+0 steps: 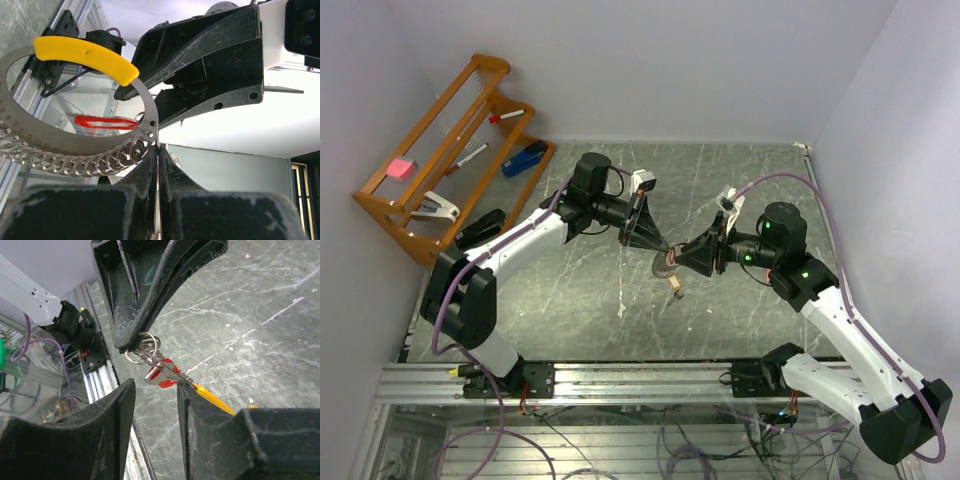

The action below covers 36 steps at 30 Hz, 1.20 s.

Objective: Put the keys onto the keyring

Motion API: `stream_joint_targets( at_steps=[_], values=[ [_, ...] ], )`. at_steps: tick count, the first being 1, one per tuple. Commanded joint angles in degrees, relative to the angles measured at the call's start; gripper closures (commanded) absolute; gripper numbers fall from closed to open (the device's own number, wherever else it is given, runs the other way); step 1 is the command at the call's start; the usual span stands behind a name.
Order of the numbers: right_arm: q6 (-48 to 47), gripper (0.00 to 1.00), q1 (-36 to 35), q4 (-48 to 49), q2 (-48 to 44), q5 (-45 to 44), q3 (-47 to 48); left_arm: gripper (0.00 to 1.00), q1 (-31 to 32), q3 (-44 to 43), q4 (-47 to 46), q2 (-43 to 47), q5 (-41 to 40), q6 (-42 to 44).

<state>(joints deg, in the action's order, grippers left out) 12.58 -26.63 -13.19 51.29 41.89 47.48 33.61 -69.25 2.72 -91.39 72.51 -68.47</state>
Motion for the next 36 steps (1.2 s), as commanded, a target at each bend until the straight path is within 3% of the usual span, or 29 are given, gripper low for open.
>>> stream_joint_targets(
  at_steps=[1,14,21,36],
  values=[
    [1.17,0.61,0.09,4.57,0.7,0.71,-1.64,0.93,0.41,-1.97,-0.9,1.07,2.75,-1.8],
    [3.23,0.62,0.12,11.89,1.97,-0.53,-3.28,0.93,0.61,-2.9,-0.36,0.86,2.71,-1.72],
    [3.11,0.78,0.11,12.16,1.7,-1.02,-3.21,0.93,0.61,-2.21,0.1,1.08,2.33,-1.48],
    [1.39,0.85,0.09,6.78,-0.14,-2.47,0.33,0.93,-0.8,-0.21,4.71,0.97,-0.25,1.0]
  ],
)
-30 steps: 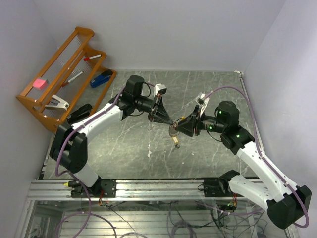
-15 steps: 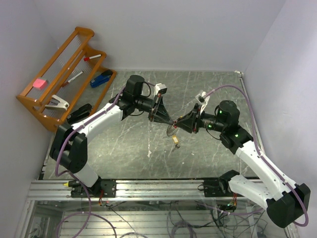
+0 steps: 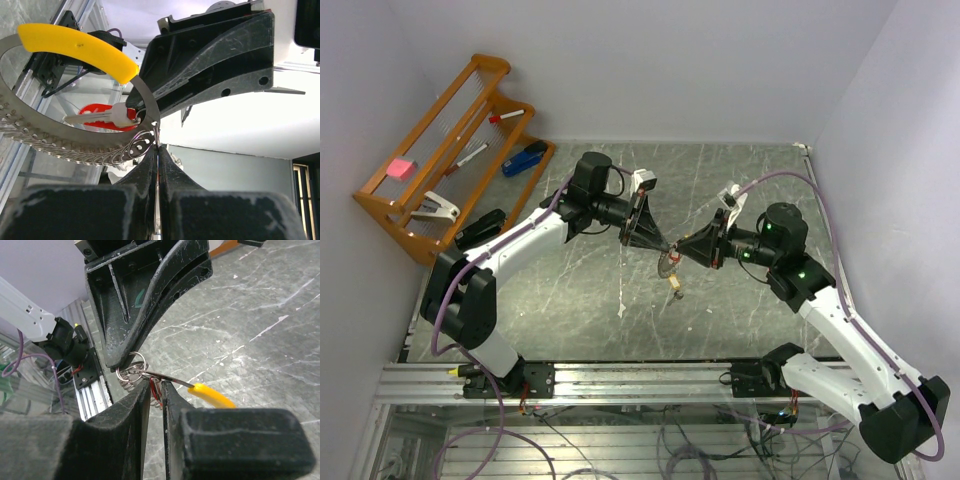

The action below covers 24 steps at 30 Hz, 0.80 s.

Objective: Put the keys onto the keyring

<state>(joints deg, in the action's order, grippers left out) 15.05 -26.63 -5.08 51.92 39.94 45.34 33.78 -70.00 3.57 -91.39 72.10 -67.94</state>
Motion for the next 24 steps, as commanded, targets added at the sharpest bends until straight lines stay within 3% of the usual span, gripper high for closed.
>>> stream_joint_targets(
  at_steps=[1,10,13,15,19,21,24],
  values=[
    [-0.95,0.85,0.09,-1.45,-0.76,-0.44,2.73,0.93,-1.26,0.64,4.61,0.9,-0.29,0.9],
    [-0.55,0.87,0.09,-4.4,-0.81,0.64,4.8,0.93,-2.51,0.26,7.5,-0.26,-1.96,2.49],
    [-0.95,0.84,0.14,-7.41,-1.56,-1.46,4.32,0.93,-2.75,-0.36,6.92,-0.4,-1.56,2.16],
    [-3.01,0.68,0.09,-10.53,-3.14,-7.76,4.22,0.93,-2.77,-0.37,6.13,-0.09,-1.08,1.84],
    [-6.17,0.37,0.1,-7.76,-7.5,-15.75,1.33,0.93,-2.69,0.02,5.41,0.92,-0.55,1.55],
    [-8.6,0.28,0.09,-7.53,-7.45,-18.41,0.35,0.93,-2.48,0.2,4.72,1.26,-0.2,1.21],
    [-12.21,0.26,0.09,-6.28,-5.56,-18.86,-1.98,0.93,-1.92,0.31,3.43,1.69,0.36,0.49]
  ],
)
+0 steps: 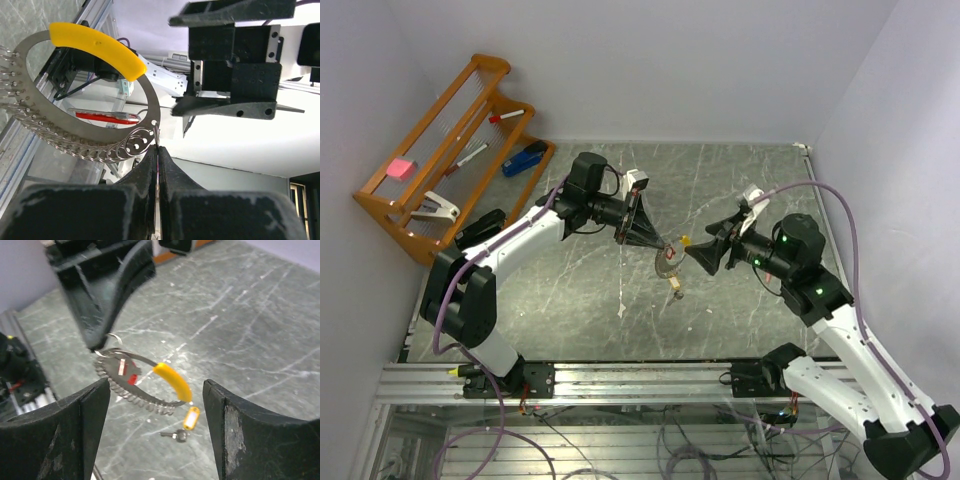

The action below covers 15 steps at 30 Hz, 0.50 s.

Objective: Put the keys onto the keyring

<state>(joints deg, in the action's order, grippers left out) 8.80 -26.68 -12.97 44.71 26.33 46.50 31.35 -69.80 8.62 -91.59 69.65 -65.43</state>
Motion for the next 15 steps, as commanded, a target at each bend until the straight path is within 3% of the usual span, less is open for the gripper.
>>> stream_joint_targets(
  at_steps=[1,15],
  values=[
    [-6.85,0.25,0.13,2.36,2.29,-5.7,-4.07,0.93,0.59,0.08,-2.05,1.98,2.94,-2.22],
    [-8.84,0.25,0.29,15.64,9.25,-3.58,-8.06,0.93,1.6,-0.95,-2.97,1.78,3.65,-2.9]
  ],
)
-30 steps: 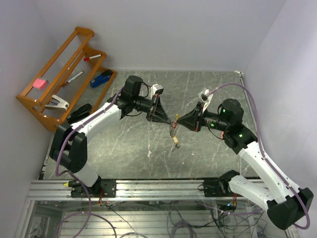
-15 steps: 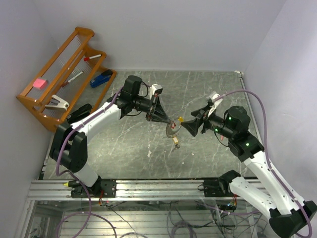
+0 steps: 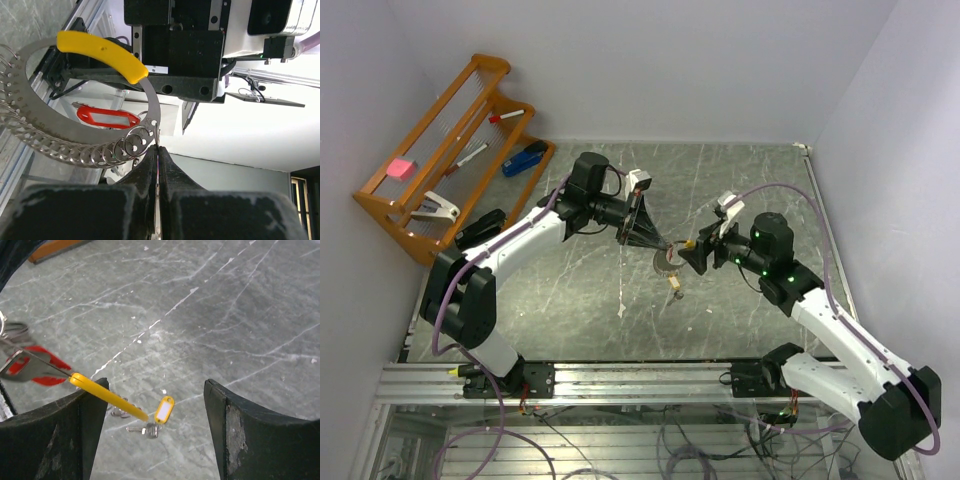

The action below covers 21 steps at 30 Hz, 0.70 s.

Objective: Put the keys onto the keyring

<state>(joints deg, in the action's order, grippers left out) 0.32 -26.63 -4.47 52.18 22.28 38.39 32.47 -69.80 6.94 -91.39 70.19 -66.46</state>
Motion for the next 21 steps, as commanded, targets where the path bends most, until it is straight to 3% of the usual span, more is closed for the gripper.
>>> stream_joint_targets(
  at_steps=[1,4,11,13,14,18,21],
  values=[
    [-0.21,0.26,0.22,7.87,2.4,0.88,0.14,0.93,0.53,-0.87,-1.38,1.57,3.06,-1.91],
    [0.33,0.34,0.27,9.04,3.46,1.57,0.39,0.93,0.56,-0.68,-1.03,1.51,3.09,-1.71],
    [1.93,0.75,0.27,11.57,3.01,1.82,-0.06,0.93,0.55,-0.57,-0.68,1.58,3.2,-1.47],
    [2.55,0.92,0.27,11.6,2.84,1.06,0.15,0.93,0.58,-0.45,-0.44,1.76,3.2,-1.47],
    [2.8,0.95,0.28,11.71,2.59,0.59,0.19,0.93,0.56,-0.43,-0.62,1.87,3.2,-1.51],
    [3.51,0.95,0.27,13.28,1.05,-0.09,-0.37,0.93,0.58,-0.45,-0.93,1.94,3.34,-1.72],
    [3.51,0.71,0.3,10.9,-0.15,-0.62,-0.49,0.93,0.43,-1.23,-1.19,1.74,3.61,-1.82]
  ],
)
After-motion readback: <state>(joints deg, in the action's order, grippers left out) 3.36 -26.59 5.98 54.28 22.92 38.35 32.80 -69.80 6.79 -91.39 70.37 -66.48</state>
